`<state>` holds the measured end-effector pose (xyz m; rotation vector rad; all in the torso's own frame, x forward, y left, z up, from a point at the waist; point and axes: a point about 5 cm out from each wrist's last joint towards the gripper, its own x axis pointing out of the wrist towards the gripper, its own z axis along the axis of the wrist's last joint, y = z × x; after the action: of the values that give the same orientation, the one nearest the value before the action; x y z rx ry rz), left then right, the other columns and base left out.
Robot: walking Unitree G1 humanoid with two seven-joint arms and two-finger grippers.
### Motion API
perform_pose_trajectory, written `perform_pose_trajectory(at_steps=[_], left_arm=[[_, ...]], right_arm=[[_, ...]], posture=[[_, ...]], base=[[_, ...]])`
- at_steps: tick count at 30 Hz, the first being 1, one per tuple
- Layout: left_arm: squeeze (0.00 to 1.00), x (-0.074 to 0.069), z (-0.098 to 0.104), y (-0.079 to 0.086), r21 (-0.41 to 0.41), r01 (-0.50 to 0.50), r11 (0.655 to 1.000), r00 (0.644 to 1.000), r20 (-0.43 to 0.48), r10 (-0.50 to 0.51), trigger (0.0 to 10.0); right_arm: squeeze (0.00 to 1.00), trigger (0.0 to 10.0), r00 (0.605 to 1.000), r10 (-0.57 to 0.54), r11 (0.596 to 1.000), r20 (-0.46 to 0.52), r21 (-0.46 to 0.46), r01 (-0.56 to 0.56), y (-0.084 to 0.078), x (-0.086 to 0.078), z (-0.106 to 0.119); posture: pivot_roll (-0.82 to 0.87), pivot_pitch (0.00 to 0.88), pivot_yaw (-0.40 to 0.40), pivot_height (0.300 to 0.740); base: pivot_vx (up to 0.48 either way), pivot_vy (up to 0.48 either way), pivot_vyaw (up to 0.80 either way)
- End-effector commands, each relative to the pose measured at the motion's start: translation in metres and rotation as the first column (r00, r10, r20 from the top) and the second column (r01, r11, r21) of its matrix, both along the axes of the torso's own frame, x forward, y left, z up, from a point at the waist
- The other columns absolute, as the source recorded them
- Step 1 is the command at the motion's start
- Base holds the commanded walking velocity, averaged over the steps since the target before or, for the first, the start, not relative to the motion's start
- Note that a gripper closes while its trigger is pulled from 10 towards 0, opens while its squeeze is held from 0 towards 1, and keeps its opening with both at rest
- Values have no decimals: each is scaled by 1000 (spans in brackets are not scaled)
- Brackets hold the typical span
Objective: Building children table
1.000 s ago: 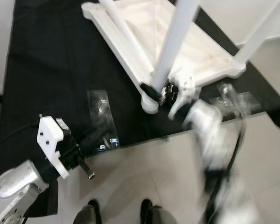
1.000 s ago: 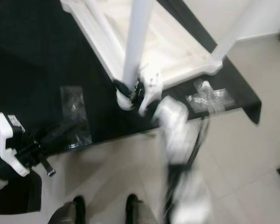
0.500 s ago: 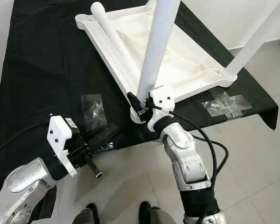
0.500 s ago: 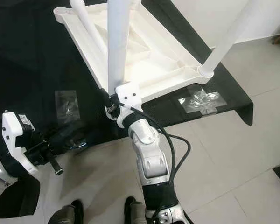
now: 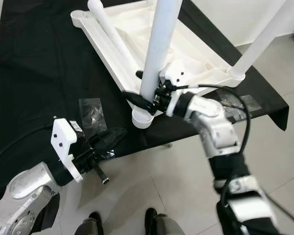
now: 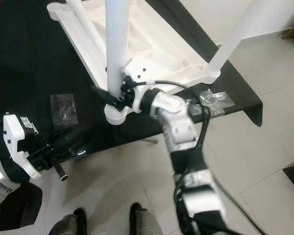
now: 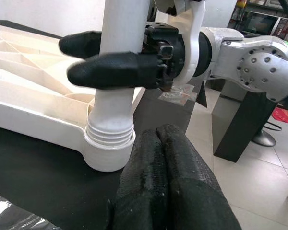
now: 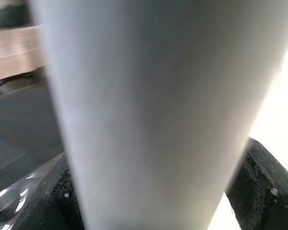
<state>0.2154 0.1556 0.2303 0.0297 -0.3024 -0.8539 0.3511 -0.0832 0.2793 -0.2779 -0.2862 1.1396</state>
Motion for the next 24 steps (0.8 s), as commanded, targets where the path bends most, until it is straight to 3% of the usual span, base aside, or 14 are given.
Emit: perform_pose_trajectory(at_steps=[1,5,7,8,9,10,14,24], left_arm=[[0,-2,-1,0,2,7,1000,1000,-2,-7,10000],[0,-4,0,3,7,-2,1000,1000,-1,2,10000],[0,-4,0,2,8,-2,1000,1000,-1,2,10000],[0,-4,0,2,8,-1,1000,1000,-1,1,10000],[0,-4,0,2,8,-1,1000,1000,-1,1,10000],[0,-3,1,1,8,4,1000,1000,-2,-4,10000],[0,-1,2,-1,8,14,1000,1000,0,-14,10000],[0,2,2,-4,2,30,1000,1000,5,-30,10000]], right_arm=[[0,10000,991,133,989,-10,-65,-133,-1,0,1],[0,10000,957,285,951,-55,-110,-289,-4,4,7],[0,10000,951,304,945,-63,-107,-309,-5,4,8],[0,6431,950,302,949,-80,-72,-308,-5,8,10],[0,6431,950,302,949,-80,-72,-308,-5,8,10],[0,0,947,298,952,-118,-34,-303,-6,15,8],[0,0,940,303,948,-159,-51,-314,-9,20,-2],[0,0,955,271,962,-123,-2,-273,-22,22,-3]], posture=[[88,315,-121,740],[86,320,-118,740],[90,318,-119,740],[93,323,-116,740],[93,323,-116,740],[92,320,-107,740],[89,318,-103,740],[74,304,-89,740]], base=[[0,0,0],[0,0,0],[0,0,0],[0,0,0],[0,0,0],[0,0,0],[0,0,0],[0,0,0]])
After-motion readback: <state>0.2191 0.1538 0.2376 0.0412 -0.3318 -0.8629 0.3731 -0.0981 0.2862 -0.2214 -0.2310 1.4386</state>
